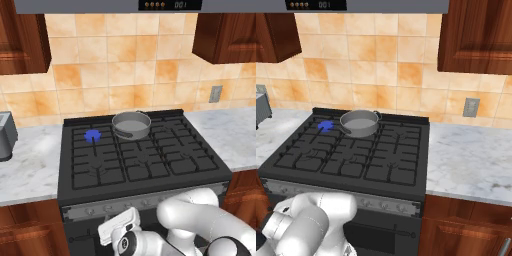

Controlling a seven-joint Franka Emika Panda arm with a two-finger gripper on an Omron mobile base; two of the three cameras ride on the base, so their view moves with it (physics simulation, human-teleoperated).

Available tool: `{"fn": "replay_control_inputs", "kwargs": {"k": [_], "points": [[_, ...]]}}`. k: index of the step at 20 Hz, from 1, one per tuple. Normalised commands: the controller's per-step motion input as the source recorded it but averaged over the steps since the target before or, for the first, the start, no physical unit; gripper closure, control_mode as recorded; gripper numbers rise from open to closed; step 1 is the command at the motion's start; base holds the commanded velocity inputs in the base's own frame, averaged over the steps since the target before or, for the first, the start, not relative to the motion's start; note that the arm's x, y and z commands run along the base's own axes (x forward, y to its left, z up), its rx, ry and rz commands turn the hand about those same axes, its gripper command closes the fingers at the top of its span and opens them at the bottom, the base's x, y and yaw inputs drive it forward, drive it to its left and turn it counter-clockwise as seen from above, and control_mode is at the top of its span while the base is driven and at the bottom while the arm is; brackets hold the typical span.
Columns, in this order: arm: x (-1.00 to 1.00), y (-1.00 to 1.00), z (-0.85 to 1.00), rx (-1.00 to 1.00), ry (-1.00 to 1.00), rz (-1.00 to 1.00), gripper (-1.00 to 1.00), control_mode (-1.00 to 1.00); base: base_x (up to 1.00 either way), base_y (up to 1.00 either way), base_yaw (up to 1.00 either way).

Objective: Turn off the rear left burner of the stove.

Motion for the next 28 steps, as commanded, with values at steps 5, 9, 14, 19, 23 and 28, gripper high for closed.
{"fn": "replay_control_inputs", "kwargs": {"k": [5,9,14,19,23,28], "points": [[0.12,0.04,-0.08,0.03,-0.02,0.00,-1.00,-1.00,0.00,0.00,0.00],[0.04,0.18,-0.07,0.02,-0.02,0.00,-1.00,-1.00,0.00,0.00,0.00],[0.01,0.13,-0.02,0.02,-0.05,0.00,-1.00,-1.00,0.00,0.00,0.00],[0.08,0.02,-0.11,0.01,-0.03,0.00,-1.00,-1.00,0.00,0.00,0.00],[0.17,0.00,-0.11,0.00,-0.01,0.00,-1.00,-1.00,0.00,0.00,0.00],[0.27,0.00,-0.11,0.00,0.00,0.00,-1.00,-1.00,0.00,0.00,0.00]]}}
